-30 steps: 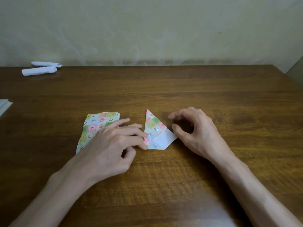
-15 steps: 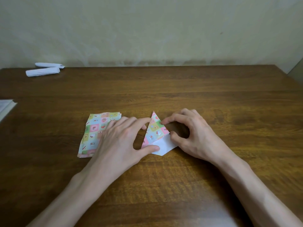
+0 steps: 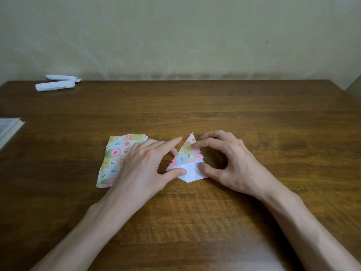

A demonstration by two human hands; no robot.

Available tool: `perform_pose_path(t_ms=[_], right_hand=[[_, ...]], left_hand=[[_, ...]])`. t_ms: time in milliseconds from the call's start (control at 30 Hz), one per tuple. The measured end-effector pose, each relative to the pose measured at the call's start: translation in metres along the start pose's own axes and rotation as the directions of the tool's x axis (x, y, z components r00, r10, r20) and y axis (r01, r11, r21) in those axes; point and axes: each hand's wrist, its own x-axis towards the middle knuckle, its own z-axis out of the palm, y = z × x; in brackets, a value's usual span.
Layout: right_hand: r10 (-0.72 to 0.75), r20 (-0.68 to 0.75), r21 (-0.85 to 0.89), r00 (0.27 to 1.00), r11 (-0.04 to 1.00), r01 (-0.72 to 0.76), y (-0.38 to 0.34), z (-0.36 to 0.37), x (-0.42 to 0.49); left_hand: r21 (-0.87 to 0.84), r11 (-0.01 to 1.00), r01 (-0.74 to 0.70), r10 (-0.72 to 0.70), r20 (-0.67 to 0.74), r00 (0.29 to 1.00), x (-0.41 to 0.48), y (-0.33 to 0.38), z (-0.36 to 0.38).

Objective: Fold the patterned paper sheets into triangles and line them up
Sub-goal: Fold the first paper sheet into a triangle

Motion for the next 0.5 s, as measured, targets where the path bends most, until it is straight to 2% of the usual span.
perform_pose_path(t_ms=[233, 500], right_hand=[[-0.061, -0.136, 0.0, 0.989, 0.998, 0.062, -0.003, 0.004, 0.001], [-0.073, -0.23, 0.09, 0.97, 0.991, 0.096, -0.01, 0.006, 0.002]], left_hand=[[-0.037, 0.999, -0.024, 0.025, 0.016, 1.0, 0.0, 0.002, -0.002], [-0.053, 0.987, -0.151, 0.154, 0.05, 0.987, -0.005, 0.009, 0.002]])
